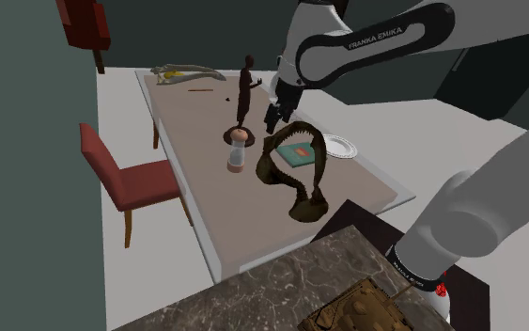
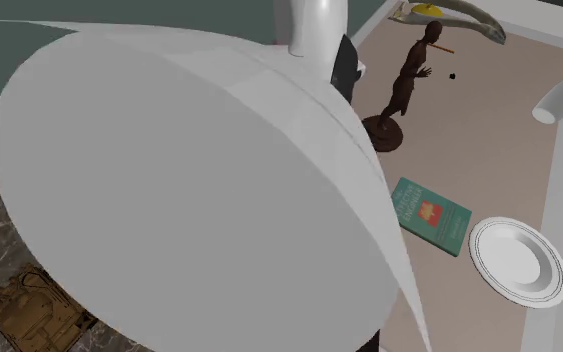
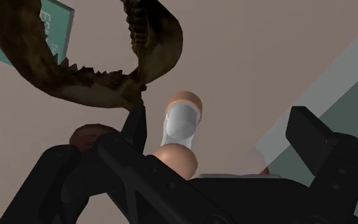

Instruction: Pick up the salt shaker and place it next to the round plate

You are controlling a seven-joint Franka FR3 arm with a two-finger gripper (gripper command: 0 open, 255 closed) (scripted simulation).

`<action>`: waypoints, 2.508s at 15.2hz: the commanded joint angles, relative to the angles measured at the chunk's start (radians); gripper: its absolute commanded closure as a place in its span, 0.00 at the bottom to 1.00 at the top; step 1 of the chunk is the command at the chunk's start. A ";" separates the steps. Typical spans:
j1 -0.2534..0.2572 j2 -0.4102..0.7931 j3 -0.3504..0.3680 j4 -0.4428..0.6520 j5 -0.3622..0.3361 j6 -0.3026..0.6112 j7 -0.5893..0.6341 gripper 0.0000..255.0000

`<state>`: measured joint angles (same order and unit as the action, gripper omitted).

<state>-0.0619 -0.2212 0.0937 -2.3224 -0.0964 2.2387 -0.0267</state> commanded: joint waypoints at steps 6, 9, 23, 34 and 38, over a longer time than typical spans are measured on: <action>-0.017 0.264 0.002 0.155 -0.083 0.149 0.054 0.00; -0.017 0.377 -0.005 0.240 -0.119 0.191 0.076 0.00; -0.011 0.612 -0.034 0.393 -0.181 0.297 0.112 0.00; -0.010 0.612 -0.034 0.393 -0.181 0.296 0.112 1.00; -0.011 0.612 -0.034 0.394 -0.181 0.296 0.112 1.00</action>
<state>-0.0726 0.3908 0.0595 -1.9286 -0.2777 2.5347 0.0855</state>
